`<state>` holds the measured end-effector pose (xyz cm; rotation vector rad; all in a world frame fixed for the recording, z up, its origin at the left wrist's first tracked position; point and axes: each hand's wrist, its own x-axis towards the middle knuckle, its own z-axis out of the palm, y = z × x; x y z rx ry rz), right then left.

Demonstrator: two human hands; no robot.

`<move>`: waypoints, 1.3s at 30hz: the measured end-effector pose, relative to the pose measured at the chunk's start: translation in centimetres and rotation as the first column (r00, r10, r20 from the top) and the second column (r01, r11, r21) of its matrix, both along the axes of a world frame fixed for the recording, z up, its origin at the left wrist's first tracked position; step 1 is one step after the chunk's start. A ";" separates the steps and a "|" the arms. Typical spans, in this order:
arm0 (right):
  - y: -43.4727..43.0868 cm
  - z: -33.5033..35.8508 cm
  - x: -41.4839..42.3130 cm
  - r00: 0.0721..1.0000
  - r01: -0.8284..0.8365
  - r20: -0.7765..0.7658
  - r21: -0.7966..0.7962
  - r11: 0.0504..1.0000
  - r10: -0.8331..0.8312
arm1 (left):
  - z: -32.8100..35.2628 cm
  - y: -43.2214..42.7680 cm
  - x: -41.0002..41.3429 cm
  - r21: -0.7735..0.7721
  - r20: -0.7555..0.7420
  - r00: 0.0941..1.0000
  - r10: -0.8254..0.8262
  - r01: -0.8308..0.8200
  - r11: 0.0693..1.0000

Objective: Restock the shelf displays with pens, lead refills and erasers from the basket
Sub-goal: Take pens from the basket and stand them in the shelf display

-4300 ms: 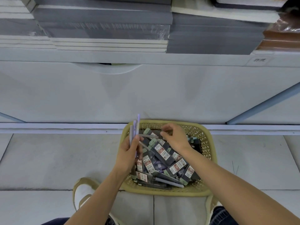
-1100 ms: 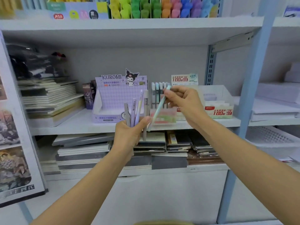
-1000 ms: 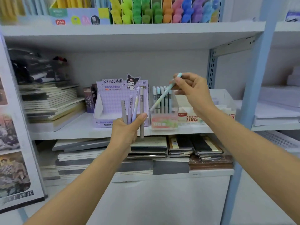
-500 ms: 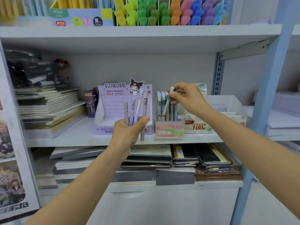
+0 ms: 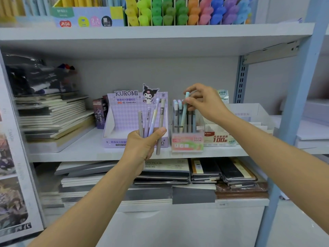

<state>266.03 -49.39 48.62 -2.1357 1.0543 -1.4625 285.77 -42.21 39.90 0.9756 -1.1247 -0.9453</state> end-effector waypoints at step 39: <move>-1.0 -1.8 1.1 0.966 0.187 -0.124 -0.274 0.943 -0.227 | 0.1 -0.1 -1.0 0.023 -0.001 0.999 -0.035 0.035 0.999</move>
